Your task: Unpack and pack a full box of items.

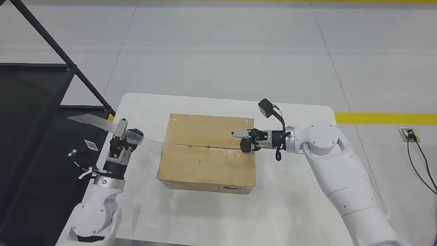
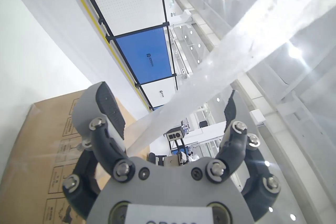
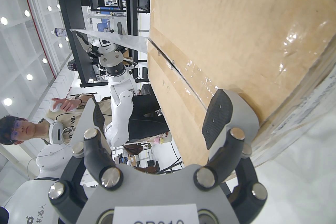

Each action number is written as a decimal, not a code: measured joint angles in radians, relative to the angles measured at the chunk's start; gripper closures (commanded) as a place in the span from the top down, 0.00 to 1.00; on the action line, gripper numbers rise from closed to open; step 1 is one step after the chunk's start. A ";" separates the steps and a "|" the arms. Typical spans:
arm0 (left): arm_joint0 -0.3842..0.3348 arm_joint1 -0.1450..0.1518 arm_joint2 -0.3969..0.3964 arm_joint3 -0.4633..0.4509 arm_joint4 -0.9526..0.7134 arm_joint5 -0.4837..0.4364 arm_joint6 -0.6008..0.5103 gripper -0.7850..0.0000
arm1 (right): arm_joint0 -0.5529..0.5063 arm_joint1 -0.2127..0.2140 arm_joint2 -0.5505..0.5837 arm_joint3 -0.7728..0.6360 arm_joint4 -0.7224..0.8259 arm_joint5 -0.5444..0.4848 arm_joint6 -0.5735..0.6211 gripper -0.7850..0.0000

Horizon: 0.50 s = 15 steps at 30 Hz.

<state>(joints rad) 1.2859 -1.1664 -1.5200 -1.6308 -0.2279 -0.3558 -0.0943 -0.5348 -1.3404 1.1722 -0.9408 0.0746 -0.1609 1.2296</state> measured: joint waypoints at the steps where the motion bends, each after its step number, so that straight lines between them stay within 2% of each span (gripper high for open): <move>1: 0.003 0.000 0.000 -0.010 0.007 0.001 -0.003 1.00 | 0.000 0.000 0.000 0.000 0.000 0.000 0.000 1.00; 15: -0.010 -0.009 0.047 -0.060 0.128 0.024 -0.027 1.00 | 0.000 0.000 0.000 0.000 0.000 0.000 0.000 1.00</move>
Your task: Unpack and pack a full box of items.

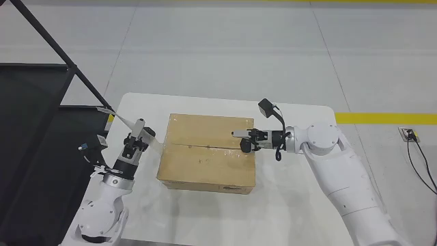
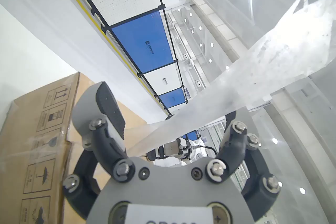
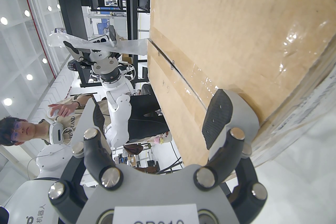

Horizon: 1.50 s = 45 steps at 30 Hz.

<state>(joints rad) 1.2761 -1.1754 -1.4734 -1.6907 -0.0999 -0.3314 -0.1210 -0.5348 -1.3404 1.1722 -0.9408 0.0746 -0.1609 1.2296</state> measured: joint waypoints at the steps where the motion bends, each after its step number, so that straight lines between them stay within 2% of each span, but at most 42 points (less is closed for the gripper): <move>1: -0.003 -0.001 0.006 -0.002 0.013 0.001 -0.005 1.00 | 0.000 0.000 0.000 0.000 0.000 0.000 0.000 1.00; 22: -0.049 -0.019 0.108 -0.007 0.206 0.032 -0.007 1.00 | 0.000 0.000 0.000 0.000 0.000 0.000 0.000 1.00; 45: -0.098 -0.040 0.182 0.039 0.238 0.061 -0.023 1.00 | 0.000 0.000 0.000 0.000 0.000 0.000 0.000 1.00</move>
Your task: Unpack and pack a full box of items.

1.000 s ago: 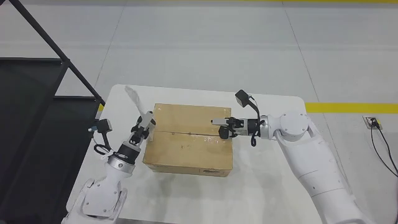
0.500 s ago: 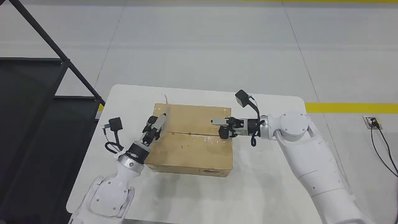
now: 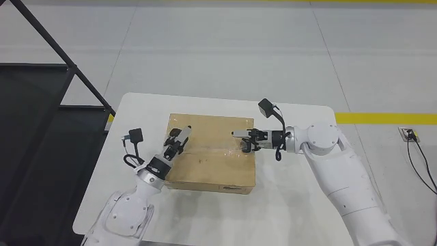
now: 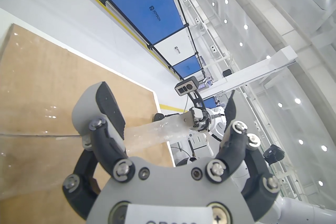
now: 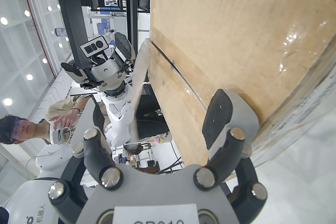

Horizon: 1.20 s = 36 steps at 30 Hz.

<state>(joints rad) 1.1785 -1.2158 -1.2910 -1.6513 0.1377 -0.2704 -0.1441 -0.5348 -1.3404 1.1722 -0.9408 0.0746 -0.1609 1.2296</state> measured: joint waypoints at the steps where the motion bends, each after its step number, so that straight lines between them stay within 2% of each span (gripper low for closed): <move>1: -0.005 -0.002 0.005 0.008 0.000 0.002 -0.001 1.00 | 0.000 0.000 0.000 0.000 0.000 0.000 0.000 1.00; 8: -0.014 -0.008 0.021 0.022 0.005 -0.001 -0.003 1.00 | 0.000 0.000 0.000 0.000 0.000 0.000 0.000 1.00; 14: 0.015 -0.007 -0.017 -0.032 -0.042 -0.025 0.003 1.00 | 0.000 0.000 0.000 0.000 0.000 0.000 0.000 1.00; 21: 0.084 0.004 -0.163 -0.106 -0.181 -0.055 0.012 1.00 | 0.000 0.000 0.000 0.000 0.000 0.000 0.000 1.00; 25: 0.120 0.015 -0.275 -0.085 -0.300 -0.055 -0.051 1.00 | 0.000 0.000 0.000 0.000 0.000 0.000 0.000 1.00; 28: 0.136 0.021 -0.309 -0.061 -0.347 -0.053 -0.131 1.00 | -0.005 0.000 0.000 -0.006 0.000 0.000 -0.007 1.00; 31: 0.141 0.024 -0.302 -0.044 -0.332 -0.053 -0.182 1.00 | -0.030 0.005 0.005 -0.043 0.001 0.003 -0.038 1.00; 36: 0.101 0.017 -0.234 -0.005 -0.290 -0.027 -0.186 1.00 | -0.047 0.013 0.012 -0.087 -0.002 0.012 -0.048 1.00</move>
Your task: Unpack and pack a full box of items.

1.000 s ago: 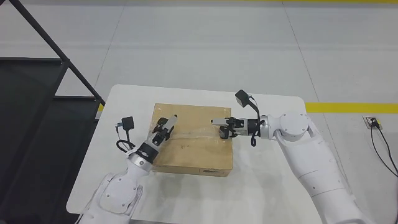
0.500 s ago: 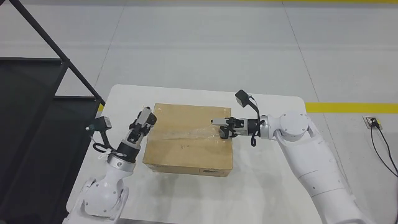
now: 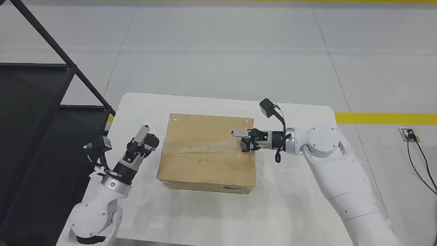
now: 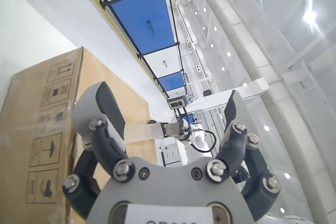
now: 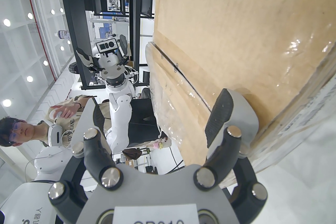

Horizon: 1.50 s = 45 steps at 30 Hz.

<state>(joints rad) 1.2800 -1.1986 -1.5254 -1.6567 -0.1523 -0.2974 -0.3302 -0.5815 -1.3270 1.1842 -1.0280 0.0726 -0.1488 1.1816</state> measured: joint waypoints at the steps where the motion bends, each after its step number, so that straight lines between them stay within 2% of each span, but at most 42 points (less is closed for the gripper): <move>1: -0.015 -0.002 0.020 0.013 0.008 0.007 -0.001 1.00 | -0.004 0.002 0.002 -0.010 -0.001 0.001 -0.003 1.00; 11: -0.098 -0.017 0.126 0.109 0.039 0.034 -0.001 1.00 | -0.052 0.025 0.037 -0.103 -0.010 0.014 -0.026 1.00; 22: -0.096 -0.022 0.147 0.109 0.047 0.031 0.000 1.00 | -0.097 0.039 0.057 -0.273 0.015 0.019 -0.093 1.00; 29: -0.087 -0.023 0.152 0.101 0.050 0.025 0.000 1.00 | -0.072 0.033 0.045 -0.280 0.080 -0.008 -0.169 1.00; 35: -0.089 -0.025 0.160 0.102 0.050 0.025 -0.004 1.00 | -0.018 0.022 -0.008 -0.219 0.109 0.027 -0.165 1.00; 40: -0.093 -0.027 0.162 0.104 0.048 0.023 -0.006 1.00 | 0.075 0.001 -0.113 -0.097 0.098 0.093 -0.076 1.00; 45: -0.095 -0.028 0.162 0.105 0.044 0.022 -0.009 1.00 | 0.132 -0.014 -0.182 -0.002 0.081 0.113 -0.024 1.00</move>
<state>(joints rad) 1.1848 -1.2261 -1.3639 -1.5520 -0.1085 -0.2757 -0.3389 -0.4497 -1.3413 1.0021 -1.0299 0.1540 -0.0360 1.1576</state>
